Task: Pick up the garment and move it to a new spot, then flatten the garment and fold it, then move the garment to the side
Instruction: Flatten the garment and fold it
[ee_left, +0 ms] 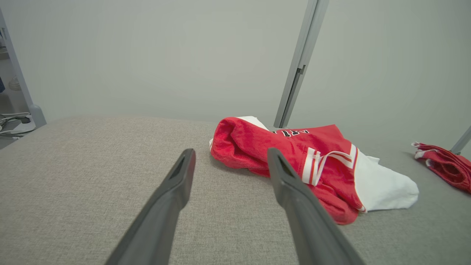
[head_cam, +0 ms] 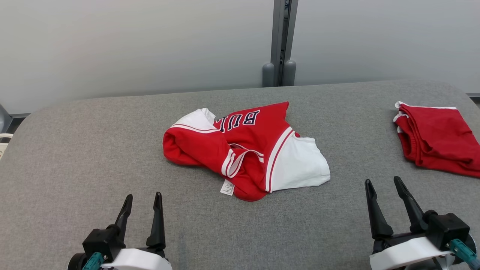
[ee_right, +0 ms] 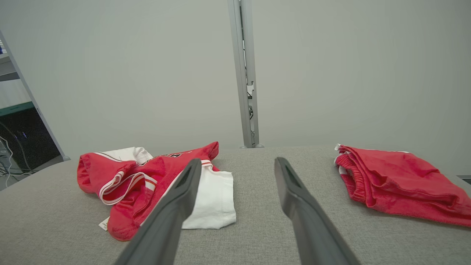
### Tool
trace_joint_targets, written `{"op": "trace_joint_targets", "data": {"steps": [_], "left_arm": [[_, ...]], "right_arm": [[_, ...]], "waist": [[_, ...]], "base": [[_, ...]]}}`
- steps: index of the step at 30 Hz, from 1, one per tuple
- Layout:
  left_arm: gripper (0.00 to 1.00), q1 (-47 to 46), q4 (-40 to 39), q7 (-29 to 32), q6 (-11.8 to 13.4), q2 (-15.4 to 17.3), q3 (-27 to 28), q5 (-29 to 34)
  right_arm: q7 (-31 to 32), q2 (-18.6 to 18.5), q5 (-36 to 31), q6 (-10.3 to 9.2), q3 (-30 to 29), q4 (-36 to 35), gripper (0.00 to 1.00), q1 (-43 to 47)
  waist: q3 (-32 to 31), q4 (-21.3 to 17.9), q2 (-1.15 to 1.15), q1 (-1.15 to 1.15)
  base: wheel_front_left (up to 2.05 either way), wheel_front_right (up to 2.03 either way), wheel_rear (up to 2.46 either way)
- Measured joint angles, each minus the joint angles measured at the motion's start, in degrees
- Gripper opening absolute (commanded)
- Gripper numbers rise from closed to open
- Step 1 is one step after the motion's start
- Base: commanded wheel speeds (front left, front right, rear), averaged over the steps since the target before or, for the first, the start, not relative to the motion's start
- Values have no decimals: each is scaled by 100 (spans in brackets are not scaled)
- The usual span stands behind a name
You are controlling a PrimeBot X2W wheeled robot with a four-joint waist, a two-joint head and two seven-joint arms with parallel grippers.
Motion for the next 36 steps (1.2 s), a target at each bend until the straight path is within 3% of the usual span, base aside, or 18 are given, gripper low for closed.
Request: {"op": "trace_joint_targets", "data": {"steps": [19,30,36], "left_arm": [[100,-93,78,0,-135,-48,31,129],[100,-521,249,0,-280,-67,-382,272],[100,-611,270,0,-279,-77,-543,267]], "right_arm": [[-1,0,-23,0,12,4,100,-42],[-7,0,-23,0,35,51,100,-130],[8,-1,-54,0,62,452,100,-306]], "waist": [[77,-66,0,0],[256,-283,0,0],[338,-250,0,0]], "base": [[0,0,0],[0,0,0],[0,0,0]]}}
